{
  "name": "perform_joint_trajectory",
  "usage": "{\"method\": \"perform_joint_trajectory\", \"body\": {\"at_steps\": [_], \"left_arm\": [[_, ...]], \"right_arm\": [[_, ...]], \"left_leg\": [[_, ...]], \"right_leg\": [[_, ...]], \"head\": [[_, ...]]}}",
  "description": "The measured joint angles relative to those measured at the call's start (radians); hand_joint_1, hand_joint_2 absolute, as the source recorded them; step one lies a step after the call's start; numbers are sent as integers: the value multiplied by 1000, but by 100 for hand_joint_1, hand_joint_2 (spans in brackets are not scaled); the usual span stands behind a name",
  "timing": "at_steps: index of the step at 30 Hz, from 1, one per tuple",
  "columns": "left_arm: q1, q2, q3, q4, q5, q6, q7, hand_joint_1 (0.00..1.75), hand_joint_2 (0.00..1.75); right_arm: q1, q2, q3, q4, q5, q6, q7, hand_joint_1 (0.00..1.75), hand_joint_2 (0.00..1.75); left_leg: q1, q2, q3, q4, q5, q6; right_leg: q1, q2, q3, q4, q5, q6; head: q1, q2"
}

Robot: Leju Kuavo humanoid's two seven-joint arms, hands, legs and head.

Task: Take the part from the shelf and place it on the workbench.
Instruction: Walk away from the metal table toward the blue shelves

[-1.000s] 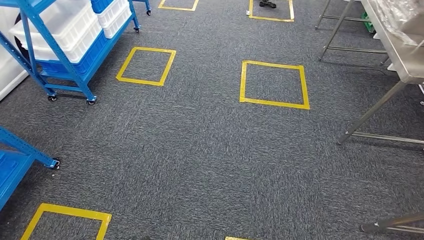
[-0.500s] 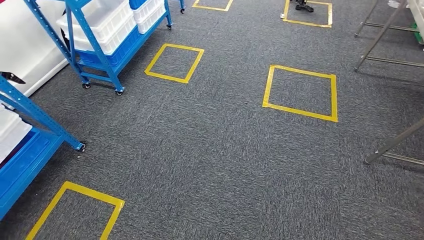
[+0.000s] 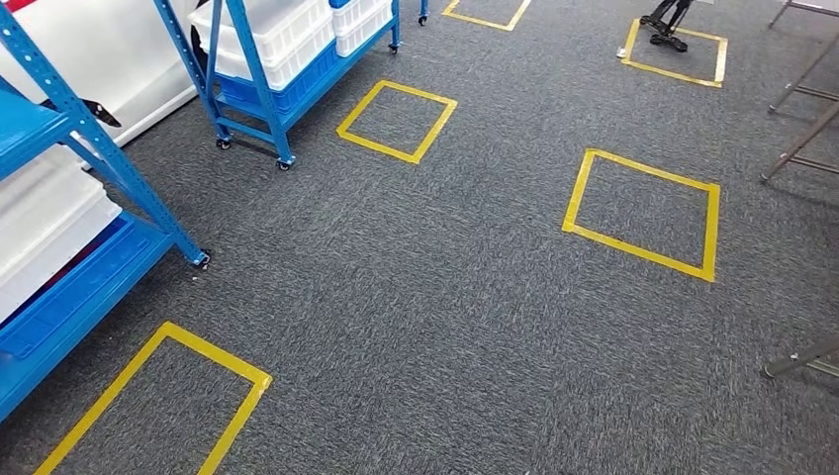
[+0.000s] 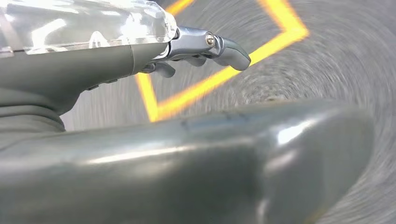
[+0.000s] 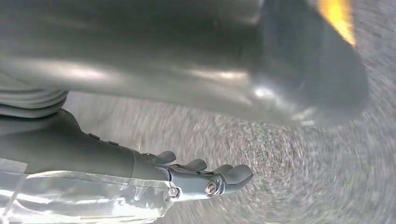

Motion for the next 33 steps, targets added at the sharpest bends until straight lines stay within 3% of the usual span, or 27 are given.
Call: {"method": "perform_joint_trajectory", "body": {"at_steps": [1,2,4,5,7,8,9,11,13,14,15,16,17,19,21,24,26,28,30,31,32,33], "left_arm": [[8,-7,63,0,68,-3,-28,0,0],[16,-13,126,0,130,-10,-53,0,0],[31,-26,241,0,226,-32,-87,0,0],[37,-32,301,0,263,-44,-98,0,0],[50,-40,405,0,307,-63,-108,0,0],[57,-43,451,0,318,-70,-108,0,0],[64,-46,487,1,322,-74,-106,0,0],[74,-52,540,1,322,-79,-99,0,0],[76,-58,575,1,317,-86,-92,0,0],[76,-60,589,1,315,-90,-90,0,0],[78,-62,602,1,314,-94,-88,0,0],[80,-63,612,1,313,-98,-88,0,0],[82,-65,620,1,313,-101,-87,0,0],[84,-66,633,1,313,-104,-87,0,0],[81,-67,642,1,312,-105,-88,0,0],[83,-68,653,1,310,-112,-90,0,0],[85,-69,655,1,306,-120,-93,0,0],[84,-70,656,1,301,-125,-96,0,0],[83,-70,657,1,296,-130,-98,0,0],[83,-70,658,1,293,-132,-98,0,0],[84,-71,658,1,291,-133,-97,0,0],[84,-71,659,1,289,-133,-97,0,0]], "right_arm": [[10,3,-46,0,-35,-10,-26,0,0],[18,6,-88,1,-60,-15,-48,0,0],[34,12,-157,3,-97,-17,-81,0,0],[41,16,-193,4,-116,-14,-97,0,0],[52,24,-261,6,-150,-3,-117,0,0],[57,29,-294,7,-164,2,-122,0,0],[61,33,-320,7,-174,6,-123,0,0],[71,42,-362,8,-186,10,-122,0,0],[80,48,-394,9,-193,14,-115,0,0],[83,51,-407,10,-194,16,-110,0,0],[86,55,-418,12,-194,17,-103,0,0],[88,58,-426,12,-193,18,-96,0,0],[89,61,-433,13,-192,18,-89,0,0],[90,67,-442,14,-189,18,-81,0,0],[91,73,-449,15,-188,18,-77,0,0],[90,80,-454,15,-186,20,-67,0,0],[90,84,-456,16,-183,22,-55,0,0],[93,87,-457,18,-180,26,-44,0,0],[98,89,-460,20,-177,31,-32,0,0],[101,90,-462,21,-176,32,-28,0,0],[103,91,-465,21,-176,33,-23,0,0],[104,92,-468,21,-175,33,-20,0,0]], "left_leg": [[0,-13,1,1,-1,0],[0,-25,3,2,-2,0],[0,-46,5,6,-6,-5],[-1,-53,4,9,-8,-9],[-1,-65,1,11,-11,-19],[-1,-70,0,10,-12,-24],[1,-69,0,12,-15,-30],[0,-40,-18,53,-44,-39],[1,-2,-71,170,-109,-46],[3,6,-104,238,-138,-49],[5,9,-126,285,-152,-51],[6,11,-131,295,-146,-51],[6,14,-115,263,-121,-50],[3,36,-42,122,-57,-41],[-5,57,9,21,-26,-30],[-8,43,19,-2,-20,-18],[-3,30,26,-15,-10,-8],[0,16,28,-21,-3,-3],[0,-1,27,-19,-3,-1],[0,-10,26,-18,-3,-1],[1,-21,27,-15,-4,-3],[2,-33,27,-12,-6,-5]], "right_leg": [[0,1,-6,5,13,-1],[0,4,7,-32,44,-3],[-1,25,64,-165,115,-7],[-1,36,88,-219,136,-10],[1,46,104,-259,143,-17],[2,39,105,-262,145,-23],[2,31,107,-265,146,-29],[1,15,112,-273,148,-42],[3,-3,114,-276,147,-50],[5,-13,114,-275,146,-52],[6,-23,115,-275,145,-53],[7,-32,116,-274,143,-53],[8,-41,117,-274,141,-53],[10,-57,124,-274,137,-50],[12,-70,130,-273,133,-42],[12,-85,137,-275,129,-26],[9,-57,130,-249,108,-15],[5,-13,82,-147,49,-8],[4,1,19,-23,1,-3],[3,1,4,2,3,-2],[1,3,8,-14,26,-1],[-2,7,31,-68,64,0]], "head": [[0,0],[0,0],[0,0],[0,0],[0,0],[-1,0],[-1,0],[-2,0],[-5,0],[-5,0],[-5,0],[-5,0],[-5,0],[-5,0],[-4,0],[-4,0],[-3,0],[-2,0],[-2,0],[-2,0],[-2,0],[-2,0]]}}
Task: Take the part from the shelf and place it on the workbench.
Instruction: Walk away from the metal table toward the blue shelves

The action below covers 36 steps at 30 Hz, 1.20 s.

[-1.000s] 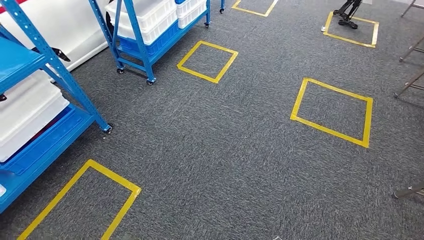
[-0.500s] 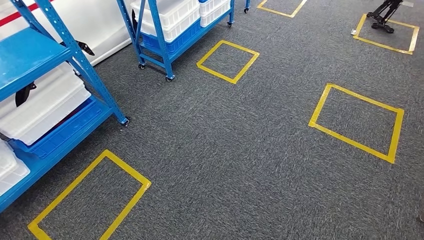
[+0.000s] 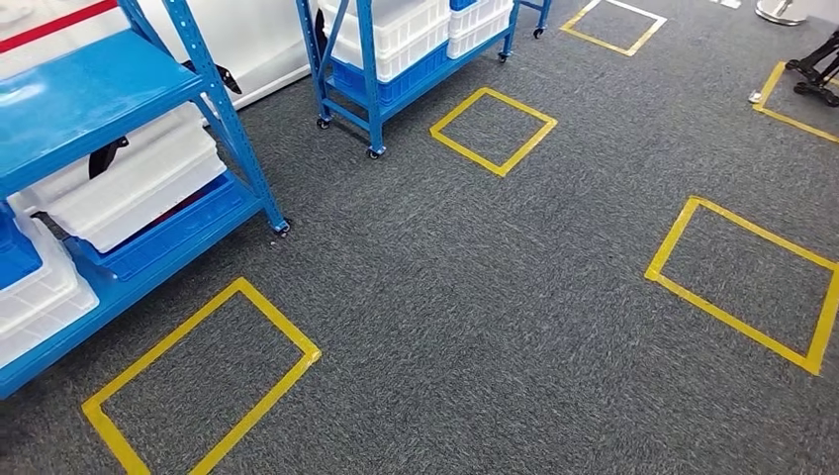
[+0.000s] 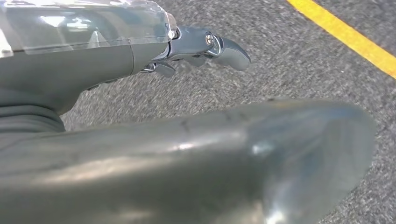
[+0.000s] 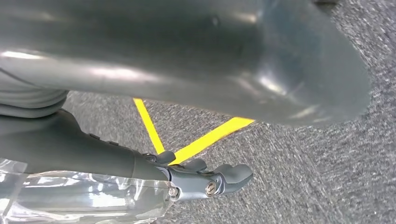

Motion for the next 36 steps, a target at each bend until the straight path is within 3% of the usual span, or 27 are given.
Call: {"method": "perform_joint_trajectory", "body": {"at_steps": [2,4,6,8,10,12,13,14,15,16,18,20,22,24,26,27,28,29,31,33,35,36], "left_arm": [[-1,-1,1,0,-5,0,2,0,0],[-1,-1,2,0,-9,0,6,0,0],[0,-1,6,0,-13,1,11,0,0],[2,-3,10,0,-17,1,14,0,0],[0,-5,13,0,-22,2,17,0,0],[-2,-5,15,0,-28,2,18,0,0],[-1,-6,16,0,-32,2,18,0,0],[1,-6,16,0,-35,3,19,0,0],[2,-6,16,0,-38,3,19,0,0],[3,-6,16,0,-41,4,19,0,0],[-1,-6,16,0,-43,5,20,0,0],[-2,-6,16,0,-45,7,20,0,0],[2,-7,17,0,-47,9,22,0,0],[3,-9,18,0,-49,11,25,0,0],[-1,-12,18,0,-52,11,29,0,0],[-3,-14,18,0,-54,11,30,0,0],[-3,-15,18,0,-56,11,31,0,0],[-3,-16,18,0,-58,11,32,0,0],[-2,-19,18,0,-60,11,33,0,0],[-4,-22,18,0,-60,11,34,0,0],[-5,-23,19,0,-60,11,34,0,0],[-5,-23,19,0,-61,11,34,0,0]], "right_arm": [[2,1,-4,0,2,-1,4,0,0],[3,2,-6,1,5,-1,6,0,0],[0,3,-9,1,7,-2,6,0,0],[0,4,-12,1,10,-2,5,0,0],[4,5,-13,1,13,-3,5,0,0],[8,5,-13,1,18,-3,5,0,0],[8,5,-14,2,21,-3,5,0,0],[8,5,-14,2,23,-3,5,0,0],[8,5,-14,2,25,-3,5,0,0],[7,5,-14,2,25,-3,5,0,0],[7,6,-14,2,26,-3,5,0,0],[5,6,-16,1,28,-3,5,0,0],[0,6,-18,1,33,-4,6,0,0],[-2,6,-19,1,40,-5,8,0,0],[1,6,-19,1,48,-6,15,0,0],[2,6,-19,1,51,-5,19,0,0],[4,6,-19,1,54,-4,23,0,0],[5,6,-19,1,57,-4,26,0,0],[6,5,-19,1,58,-2,29,0,0],[8,4,-19,2,59,-2,29,0,0],[6,3,-19,2,60,-1,30,0,0],[4,2,-19,2,60,0,31,0,0]], "left_leg": [[2,-22,-3,10,-6,-9],[3,-38,-10,15,-8,-20],[4,-52,-15,15,-8,-31],[4,-28,-27,40,-26,-42],[5,20,-71,135,-82,-51],[7,40,-133,265,-140,-57],[9,43,-149,298,-146,-58],[9,45,-147,295,-133,-58],[9,50,-124,251,-103,-57],[8,64,-86,181,-67,-53],[0,99,-23,56,-24,-40],[-8,108,-8,16,-19,-28],[-5,86,-4,7,-11,-18],[2,66,5,-7,0,-6],[4,46,5,-13,6,1],[4,34,4,-12,7,2],[4,20,3,-11,7,3],[4,6,3,-9,7,2],[6,-22,4,-3,3,-2],[5,-47,0,8,-4,-11],[5,-67,-10,15,-7,-22],[6,-78,-15,15,-6,-28]], "right_leg": [[-4,37,60,-135,61,0],[-4,59,86,-194,77,-6],[-2,42,87,-196,78,-18],[-2,20,91,-203,80,-33],[-1,-5,92,-207,80,-43],[3,-31,91,-207,78,-47],[4,-44,91,-206,77,-48],[4,-56,92,-206,76,-47],[5,-67,94,-205,74,-46],[5,-78,97,-205,72,-44],[8,-98,104,-204,67,-36],[10,-116,109,-205,64,-26],[8,-124,117,-207,61,-14],[5,-81,105,-168,30,-4],[1,-25,49,-55,-31,2],[1,-14,16,8,-56,3],[0,-9,-8,51,-64,5],[-1,-6,-18,59,-51,6],[-5,8,16,-35,24,6],[-10,56,64,-154,80,4],[-10,80,79,-194,84,0],[-10,70,79,-197,84,-5]], "head": [[0,0],[0,0],[0,0],[-1,0],[-2,0],[-3,0],[-3,0],[-3,0],[-3,0],[-3,0],[-2,0],[-1,0],[-1,0],[0,0],[3,0],[3,0],[4,0],[4,0],[4,0],[3,0],[3,0],[3,0]]}}
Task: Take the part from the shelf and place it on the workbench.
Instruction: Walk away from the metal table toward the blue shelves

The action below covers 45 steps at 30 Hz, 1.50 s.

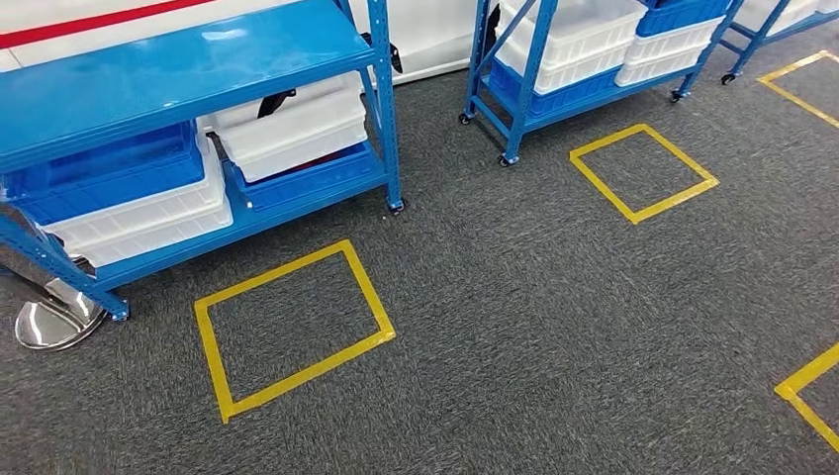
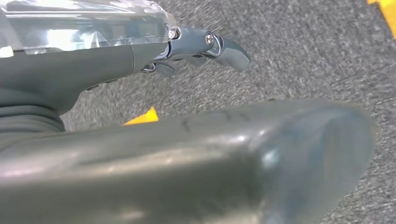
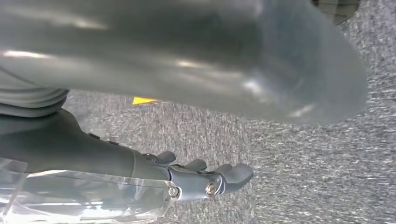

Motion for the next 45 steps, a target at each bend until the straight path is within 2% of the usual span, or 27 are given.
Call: {"method": "perform_joint_trajectory", "body": {"at_steps": [1,3,5,7,8,10,12,14,16,17,19,21,23,24,25,27,28,30,31,33,34,36,38,39,40,43,45], "left_arm": [[2,0,0,0,0,0,0,0,0],[4,0,0,0,-1,0,0,0,0],[0,-2,0,0,-1,0,-1,0,0],[-2,-2,0,0,-1,0,-1,0,0],[-1,-2,0,0,-1,0,-1,0,0],[3,-2,0,0,-1,0,-1,0,0],[1,-2,0,0,-1,0,-1,0,0],[-1,-2,0,0,-1,-1,-2,0,0],[3,-2,0,0,-2,-2,-3,0,0],[6,-3,0,0,-2,-3,-5,0,0],[6,-5,0,0,-3,-4,-7,0,0],[2,-7,0,0,-3,-5,-9,0,0],[0,-8,0,0,-6,-7,-10,0,0],[1,-8,0,0,-7,-7,-10,0,0],[2,-9,0,0,-8,-8,-10,0,0],[3,-10,1,0,-10,-8,-12,0,0],[2,-11,1,0,-11,-7,-13,0,0],[2,-14,1,0,-14,-6,-16,0,0],[3,-14,1,0,-15,-6,-18,0,0],[8,-14,4,0,-15,-9,-25,0,0],[9,-15,6,0,-13,-12,-31,0,0],[5,-16,9,0,-4,-21,-43,0,0],[1,-16,16,0,1,-28,-50,0,0],[2,-17,19,0,1,-31,-53,0,0],[3,-17,22,0,1,-33,-54,0,0],[5,-17,27,0,-1,-34,-58,0,0],[3,-17,30,0,-1,-34,-60,0,0]], "right_arm": [[-2,0,0,0,1,0,2,0,0],[-2,0,0,0,2,0,5,0,0],[2,0,0,0,2,0,8,0,0],[4,0,0,0,2,0,8,0,0],[4,0,0,0,2,0,8,0,0],[3,0,0,0,3,0,8,0,0],[3,0,0,0,3,0,8,0,0],[1,0,0,0,3,2,8,0,0],[-5,0,0,0,3,4,9,0,0],[-7,0,0,0,3,6,9,0,0],[-7,0,0,0,3,8,9,0,0],[-2,0,0,0,3,11,10,0,0],[3,0,-1,1,3,12,11,0,0],[4,-1,-1,1,3,13,12,0,0],[4,-1,-1,1,3,14,12,0,0],[4,-1,-1,1,4,14,14,0,0],[5,-2,-2,1,4,14,15,0,0],[3,-2,-3,1,7,11,17,0,0],[2,-2,-3,1,10,8,17,0,0],[-1,-2,-4,0,12,0,15,0,0],[0,-1,-7,0,11,-4,14,0,0],[4,-1,-14,0,7,-12,13,0,0],[7,-1,-18,0,7,-17,15,0,0],[7,-1,-20,0,7,-18,15,0,0],[7,-1,-22,0,7,-18,16,0,0],[6,0,-29,0,8,-19,16,0,0],[5,1,-32,0,8,-19,16,0,0]], "left_leg": [[2,-4,-2,0,-2,-5],[4,33,-17,35,-26,-14],[6,94,-70,146,-84,-22],[10,117,-131,264,-127,-30],[11,121,-140,281,-124,-33],[12,135,-99,201,-68,-34],[7,178,-30,67,-14,-25],[0,200,-5,11,-1,-12],[-2,177,-7,8,1,2],[-1,167,-4,4,3,8],[4,146,0,-5,11,21],[3,122,-3,-6,15,29],[1,93,-4,-5,15,31],[0,77,-2,-5,15,31],[0,62,0,-4,14,30],[-1,33,3,-1,11,25],[-1,20,2,1,9,21],[0,-1,-5,3,8,10],[2,-11,-7,1,9,4],[2,2,-10,9,1,-7],[2,29,-21,35,-17,-11],[2,95,-73,149,-79,-18],[7,121,-133,273,-128,-25],[8,123,-143,292,-125,-27],[9,124,-135,277,-106,-28],[7,132,-31,77,-15,-17],[0,137,5,4,-5,-3]], "right_leg": [[0,-14,3,-3,1,-6],[-3,-41,10,-12,3,-20],[-2,-72,13,-17,1,-29],[2,-105,14,-15,-3,-32],[3,-120,15,-15,-5,-31],[3,-146,20,-13,-10,-27],[6,-171,29,-12,-17,-18],[10,-191,35,-11,-23,-7],[11,-206,43,-14,-25,5],[9,-194,45,-11,-31,11],[4,-138,23,42,-69,20],[3,-86,-41,169,-133,22],[3,-74,-98,270,-158,21],[3,-73,-103,269,-140,20],[3,-69,-89,227,-103,18],[2,-35,-34,91,-25,11],[1,-16,-12,36,-3,8],[4,2,4,-4,2,2],[5,-10,6,-7,3,-2],[2,-29,12,-15,5,-14],[0,-39,15,-19,6,-21],[2,-59,17,-22,4,-31],[4,-77,19,-21,0,-34],[5,-83,20,-20,-3,-33],[4,-88,23,-19,-7,-32],[5,-98,37,-17,-18,-22],[5,-103,45,-20,-21,-10]], "head": [[0,0],[-3,0],[-7,0],[-8,0],[-8,0],[-8,0],[-8,0],[-6,0],[-5,0],[-4,0],[-3,0],[-2,0],[-1,0],[-1,0],[-1,0],[-2,0],[-2,0],[-2,0],[-2,0],[-2,0],[-5,0],[-10,0],[-11,0],[-11,0],[-11,0],[-11,0],[-11,0]]}}
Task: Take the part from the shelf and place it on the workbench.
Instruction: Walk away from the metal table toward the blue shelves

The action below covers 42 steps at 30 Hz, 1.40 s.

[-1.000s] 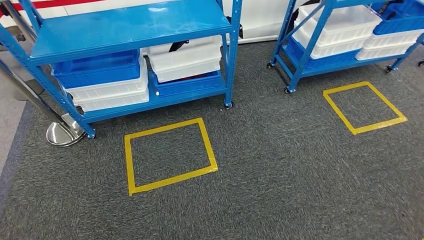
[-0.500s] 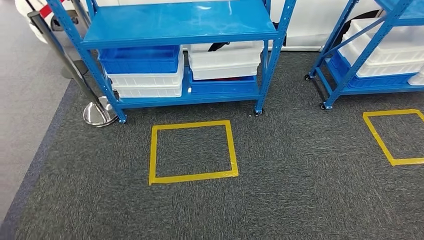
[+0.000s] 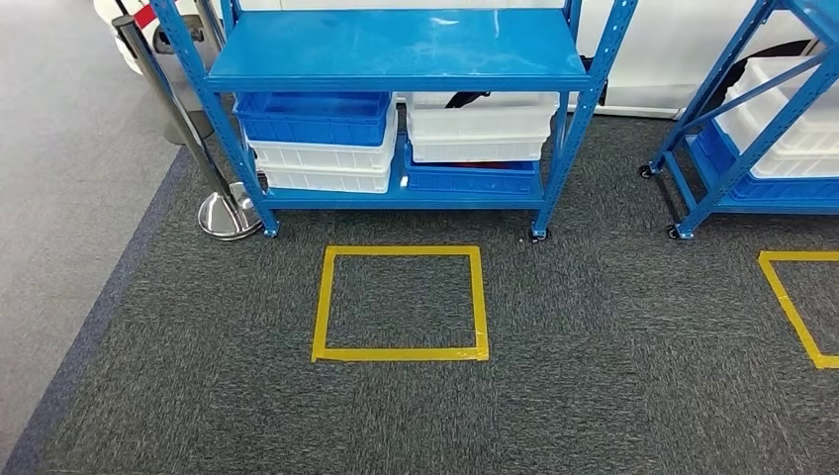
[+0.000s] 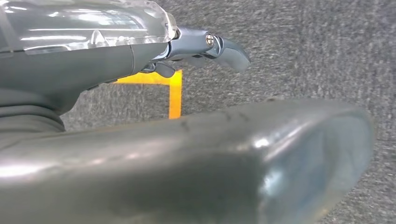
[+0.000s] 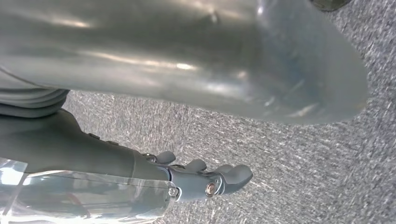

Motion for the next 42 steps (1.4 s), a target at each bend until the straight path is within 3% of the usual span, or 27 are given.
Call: {"method": "perform_joint_trajectory", "body": {"at_steps": [3,5,8,9,10,11,13,14,15,18,20,24,25,26,28,30,34,36,39,40,41,42], "left_arm": [[3,-1,2,0,0,0,-1,0,0],[4,-2,3,0,0,0,-1,0,0],[2,-5,4,0,0,0,-1,0,0],[2,-6,4,0,0,-1,-1,0,0],[3,-7,4,0,0,-1,-1,0,0],[4,-8,4,0,0,-1,-1,0,0],[7,-11,5,0,0,-1,-1,0,0],[6,-12,6,1,0,-1,-1,0,0],[5,-13,6,1,0,-1,-1,0,0],[1,-15,7,1,0,-1,-1,0,0],[1,-15,8,1,0,-2,-1,0,0],[1,-16,9,1,0,-6,-4,0,0],[3,-16,9,1,0,-8,-4,0,0],[5,-16,9,1,0,-8,-4,0,0],[7,-16,10,1,0,-9,-4,0,0],[9,-16,13,1,0,-11,-5,0,0],[11,-17,17,1,0,-13,-6,0,0],[10,-18,18,1,0,-14,-7,0,0],[7,-18,19,1,0,-16,-7,0,0],[7,-18,19,1,0,-16,-7,0,0],[8,-18,19,1,0,-17,-7,0,0],[10,-18,19,1,0,-17,-7,0,0]], "right_arm": [[-1,1,-3,0,0,0,0,0,0],[-1,1,-3,0,0,0,0,0,0],[-1,0,-4,0,1,0,0,0,0],[0,0,-4,0,1,0,0,0,0],[2,0,-4,0,1,0,0,0,0],[3,0,-4,0,1,0,0,0,0],[6,-1,-4,0,1,0,0,0,0],[7,-1,-4,0,1,0,0,0,0],[7,-1,-4,0,1,0,0,0,0],[8,-1,-5,0,1,1,1,0,0],[9,-1,-6,0,1,2,1,0,0],[8,-1,-8,0,1,4,0,0,0],[8,-1,-9,0,1,4,0,0,0],[8,-1,-9,0,1,4,0,0,0],[10,-1,-10,1,1,4,0,0,0],[9,-1,-10,1,1,5,0,0,0],[4,-1,-11,2,0,7,0,0,0],[3,0,-11,2,0,8,0,0,0],[3,0,-11,2,0,10,1,0,0],[4,0,-11,2,0,11,1,0,0],[6,0,-11,2,0,12,1,0,0],[8,0,-11,2,0,13,1,0,0]], "left_leg": [[-1,-6,11,-13,-3,20],[1,-10,26,-20,-2,31],[-1,-12,34,-21,-7,41],[-3,-14,38,-20,-11,42],[-4,-16,44,-20,-16,42],[-4,-19,53,-20,-23,40],[-5,-23,72,-19,-38,34],[-5,-25,78,-19,-45,30],[-6,-26,79,-19,-52,24],[-7,-26,88,-5,-63,8],[-6,-22,75,43,-82,-1],[1,-14,-72,267,-168,-14],[2,-14,-93,278,-164,-15],[3,-13,-98,254,-139,-15],[2,-10,-75,135,-44,-7],[-3,-5,-55,48,5,2],[-4,-9,-28,13,12,29],[-1,-11,-1,-1,8,40],[-4,-13,23,-5,-12,48],[-4,-16,35,-5,-22,48],[-4,-18,50,-5,-34,46],[-4,-20,67,-5,-46,44]], "right_leg": [[-2,1,6,13,7,21],[-4,12,-14,59,-18,27],[-3,25,-119,229,-99,31],[-3,26,-149,268,-105,32],[-2,27,-163,272,-89,31],[-2,27,-157,236,-52,28],[-1,29,-114,108,35,20],[2,30,-98,58,49,14],[5,31,-90,32,54,8],[6,31,-77,21,48,-12],[2,28,-59,18,42,-24],[3,26,-33,17,18,-33],[3,26,-23,17,10,-32],[3,27,-10,17,1,-31],[3,26,16,17,-19,-26],[4,27,30,16,-36,-16],[6,28,39,46,-35,11],[4,29,-5,125,-43,16],[4,30,-128,276,-112,22],[4,30,-155,290,-130,24],[4,30,-168,274,-125,24],[4,30,-168,232,-95,22]], "head": [[1,0],[2,0],[3,0],[3,0],[3,0],[3,0],[3,0],[3,0],[4,0],[3,0],[2,0],[0,0],[0,0],[0,0],[1,0],[1,0],[4,0],[8,0],[11,0],[11,0],[11,0],[11,0]]}}
